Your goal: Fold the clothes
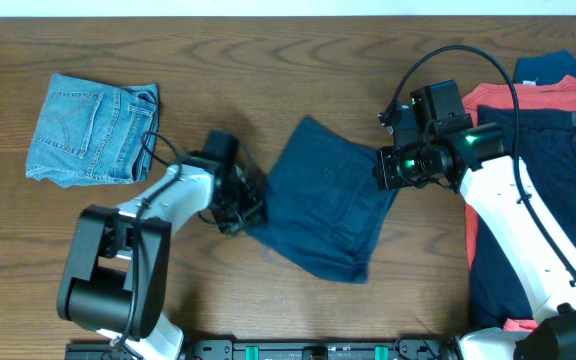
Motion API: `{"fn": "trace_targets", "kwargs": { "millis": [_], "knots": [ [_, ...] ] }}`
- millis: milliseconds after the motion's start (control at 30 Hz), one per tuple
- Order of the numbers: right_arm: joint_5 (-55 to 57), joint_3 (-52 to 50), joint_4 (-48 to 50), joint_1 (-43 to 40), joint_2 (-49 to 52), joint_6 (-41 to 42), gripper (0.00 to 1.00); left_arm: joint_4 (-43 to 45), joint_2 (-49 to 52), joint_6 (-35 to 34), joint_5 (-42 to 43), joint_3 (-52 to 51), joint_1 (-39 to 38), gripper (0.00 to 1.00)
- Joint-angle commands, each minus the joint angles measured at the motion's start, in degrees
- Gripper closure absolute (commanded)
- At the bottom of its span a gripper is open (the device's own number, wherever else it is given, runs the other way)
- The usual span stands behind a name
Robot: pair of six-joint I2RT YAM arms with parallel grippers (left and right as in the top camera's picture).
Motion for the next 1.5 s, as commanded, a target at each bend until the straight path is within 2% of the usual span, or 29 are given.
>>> {"fn": "trace_targets", "kwargs": {
  "millis": [0,100,167,400,533,633,767,900,1000,1100,1200,1367,1467],
  "knots": [
    [0.2,0.48,1.18,-0.46,-0.22,0.66,0.99,5.75,2.64,6.84,-10.38,0.44,4.66,0.94],
    [0.2,0.44,3.54,-0.44,-0.17,0.66,0.99,8.66,2.64,12.68,-11.87,3.65,6.38,0.94],
    [0.87,0.24,5.79,-0.39,0.09,0.66,0.99,7.93,2.58,14.21,-11.37,6.62,6.56,0.94],
    [0.98,0.22,11.87,-0.33,5.03,0.66,0.99,-6.95,-0.04,18.47,-10.1,19.56,6.56,0.83],
    [1.16,0.22,12.37,-0.31,11.39,0.63,0.99,-15.98,-3.93,19.41,-10.1,23.71,6.56,0.67],
    [4.07,0.22,12.17,-0.33,17.16,2.27,0.99,-21.55,-7.87,19.39,-10.1,23.78,6.56,0.47],
    [4.85,0.22,13.42,-0.39,23.28,3.98,0.99,-29.05,-10.14,19.41,-10.14,23.76,6.56,0.34],
    [4.87,0.22,13.68,-0.35,25.53,3.89,0.99,-33.46,-9.99,18.91,-10.14,21.92,6.56,0.28],
    [4.96,0.22,13.62,-0.35,25.9,3.89,0.99,-32.52,-9.99,15.98,-10.12,17.64,6.56,0.24],
    [5.18,0.22,13.6,-0.35,25.9,3.91,0.99,-27.93,-9.99,10.91,-9.99,11.61,6.56,0.16],
    [5.29,0.22,13.62,-0.35,25.9,3.89,0.99,-18.97,-9.88,7.28,-5.97,4.72,6.56,0.08],
    [5.27,0.22,13.62,-0.35,25.9,3.91,0.99,-2.47,-9.57,1.4,0.15,-5.66,6.56,0.02],
    [5.27,0.22,13.64,-0.35,25.9,3.89,0.99,4.98,-9.16,-1.57,3.23,-9.9,6.36,0.02]
  ]
}}
